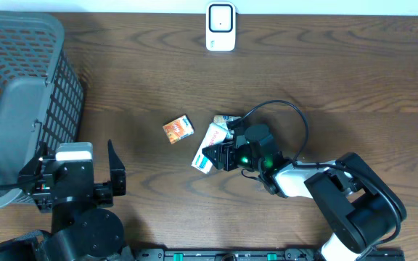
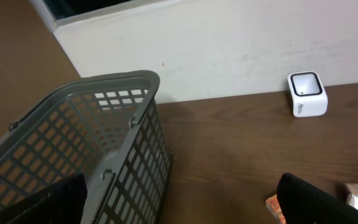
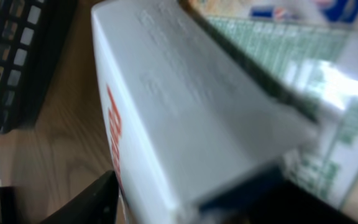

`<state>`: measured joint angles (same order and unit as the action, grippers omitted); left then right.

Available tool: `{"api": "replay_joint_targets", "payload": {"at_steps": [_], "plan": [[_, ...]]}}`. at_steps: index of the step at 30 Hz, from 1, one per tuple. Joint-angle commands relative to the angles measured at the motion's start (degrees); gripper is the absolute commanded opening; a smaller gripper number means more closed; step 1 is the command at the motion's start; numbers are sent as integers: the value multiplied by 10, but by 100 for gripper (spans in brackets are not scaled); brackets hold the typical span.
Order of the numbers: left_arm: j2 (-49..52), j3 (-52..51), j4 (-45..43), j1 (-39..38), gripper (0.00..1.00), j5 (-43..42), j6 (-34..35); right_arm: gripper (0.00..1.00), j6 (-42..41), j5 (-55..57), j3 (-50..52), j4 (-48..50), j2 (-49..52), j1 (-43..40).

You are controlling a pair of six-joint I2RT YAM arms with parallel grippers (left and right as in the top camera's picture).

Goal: Scan the item barcode
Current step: 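Grasp the Panadol box with the right gripper and lift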

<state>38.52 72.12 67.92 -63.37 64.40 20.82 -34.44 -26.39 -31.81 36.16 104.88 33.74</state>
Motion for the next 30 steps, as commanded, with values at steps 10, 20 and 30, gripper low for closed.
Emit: {"api": "replay_joint_targets", "payload": {"at_steps": [10,20,30], "plan": [[-2,1,2,2,98,1,5,37,20,-75,12,59,24,5],[-2,1,2,2,98,1,5,2,43,-88,12,59,24,4],[-2,1,2,2,98,1,5,3,-6,-339,12,252,24,-35]]}}
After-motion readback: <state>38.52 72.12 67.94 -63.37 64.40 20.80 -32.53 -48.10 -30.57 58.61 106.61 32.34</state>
